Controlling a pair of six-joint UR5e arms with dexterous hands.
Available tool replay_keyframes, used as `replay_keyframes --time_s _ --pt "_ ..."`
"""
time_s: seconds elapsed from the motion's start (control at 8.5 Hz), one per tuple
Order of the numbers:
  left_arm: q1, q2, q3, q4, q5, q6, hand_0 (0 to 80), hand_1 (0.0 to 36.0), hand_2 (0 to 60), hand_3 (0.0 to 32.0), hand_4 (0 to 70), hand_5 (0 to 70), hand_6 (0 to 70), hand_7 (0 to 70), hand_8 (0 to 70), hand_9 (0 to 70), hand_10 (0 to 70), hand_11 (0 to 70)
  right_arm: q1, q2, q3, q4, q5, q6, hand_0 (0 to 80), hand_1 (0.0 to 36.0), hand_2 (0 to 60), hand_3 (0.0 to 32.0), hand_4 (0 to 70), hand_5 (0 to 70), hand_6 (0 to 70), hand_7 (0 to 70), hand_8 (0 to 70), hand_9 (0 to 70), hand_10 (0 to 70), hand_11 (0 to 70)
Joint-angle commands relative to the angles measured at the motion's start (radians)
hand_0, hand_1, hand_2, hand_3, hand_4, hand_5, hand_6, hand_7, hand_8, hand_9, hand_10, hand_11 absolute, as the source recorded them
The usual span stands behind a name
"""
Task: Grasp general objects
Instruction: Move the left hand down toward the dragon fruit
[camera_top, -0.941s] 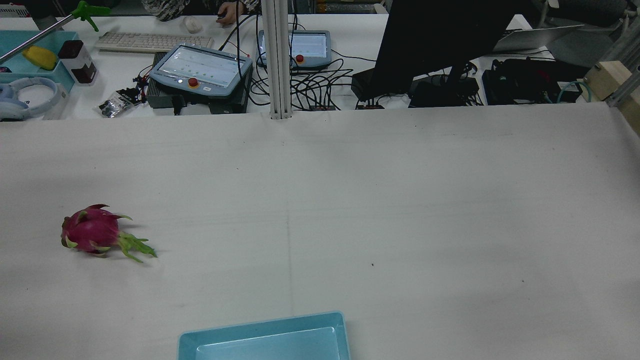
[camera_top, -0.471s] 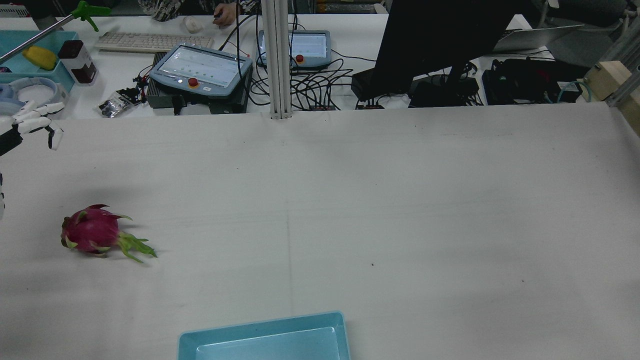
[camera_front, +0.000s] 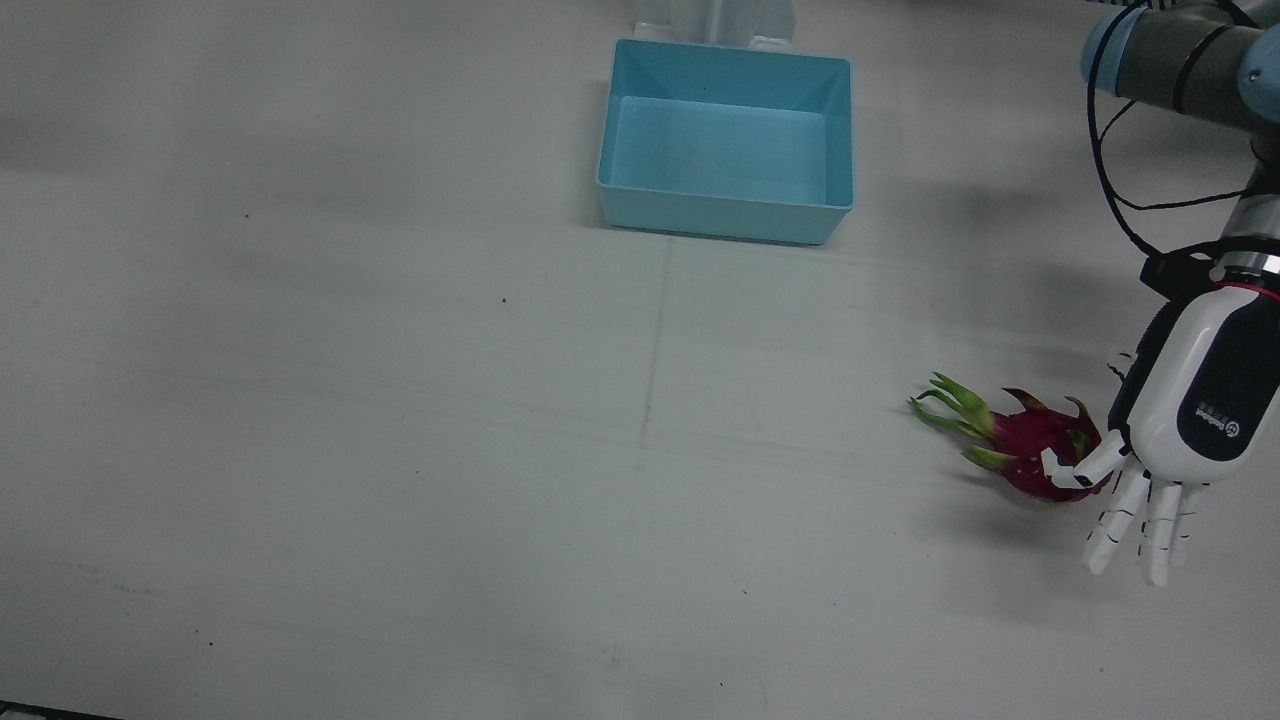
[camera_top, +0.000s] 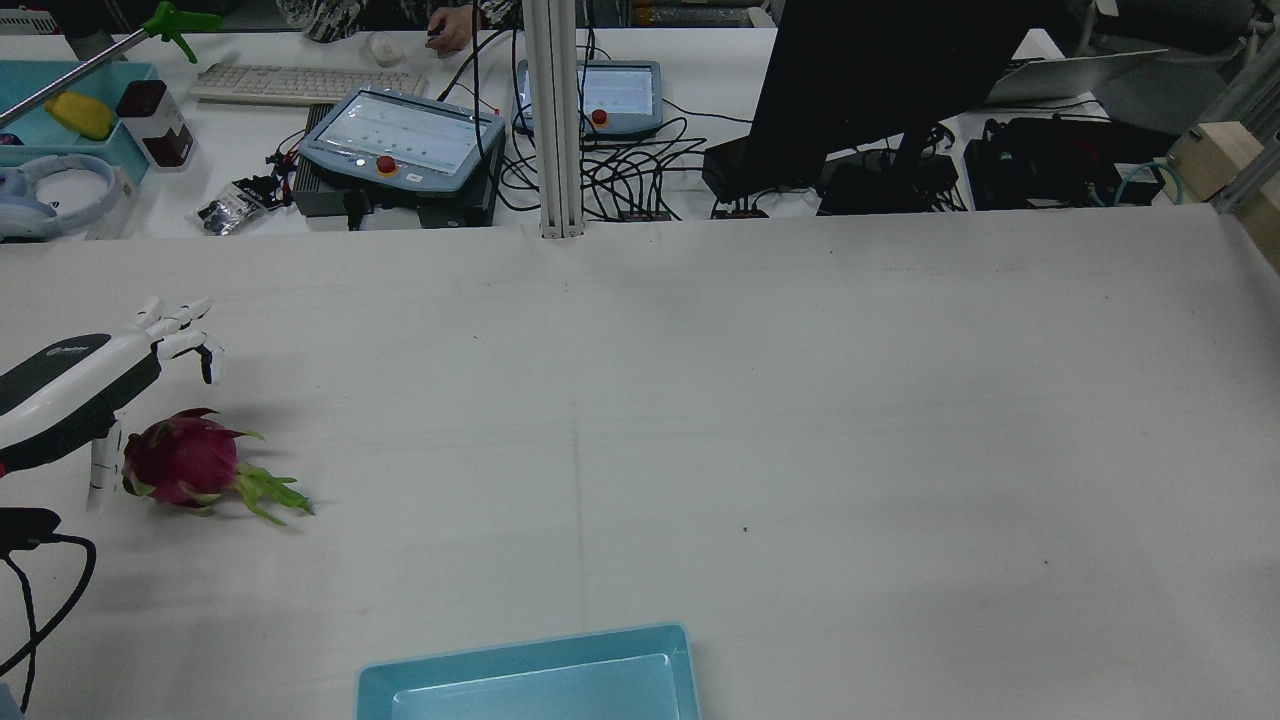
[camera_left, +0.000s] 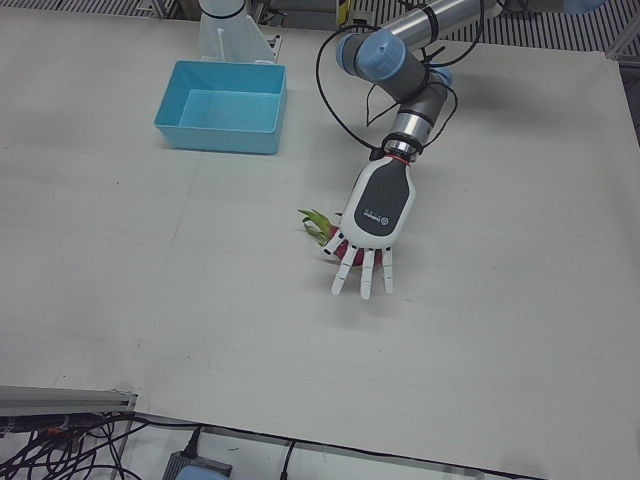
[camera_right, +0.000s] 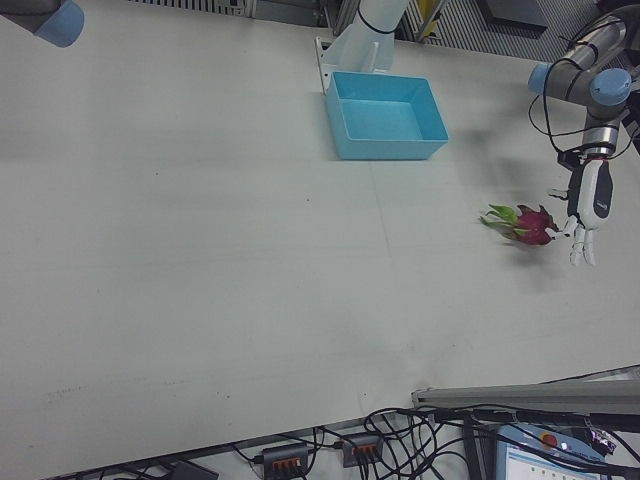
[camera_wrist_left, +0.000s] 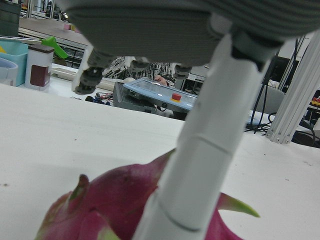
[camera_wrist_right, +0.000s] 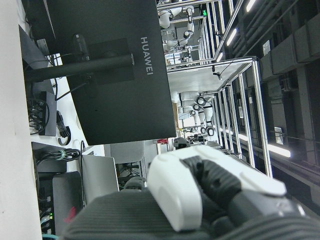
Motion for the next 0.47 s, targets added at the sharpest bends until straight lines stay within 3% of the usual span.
replay_keyframes --time_s 0.0,0.35 --pt "0.006 -0.045 0.075 0.01 -0.011 0.012 80.0 36.0 0.0 32.0 0.0 62.9 0.0 6.3 2.9 0.0 0.0 0.0 0.0 0.001 0.0 0.0 0.0 0.0 0.0 0.0 0.0 0.0 0.0 0.0 0.0 0.0 0.0 0.0 0.0 0.0" --pt "0.069 -0.048 0.085 0.027 -0.057 0.011 80.0 36.0 0.0 32.0 0.0 65.0 0.0 5.9 4.0 0.0 0.0 0.0 0.0 0.0 0.002 -0.002 0.0 0.0 0.0 0.0 0.0 0.0 0.0 0.0 0.0 0.0 0.0 0.0 0.0 0.0"
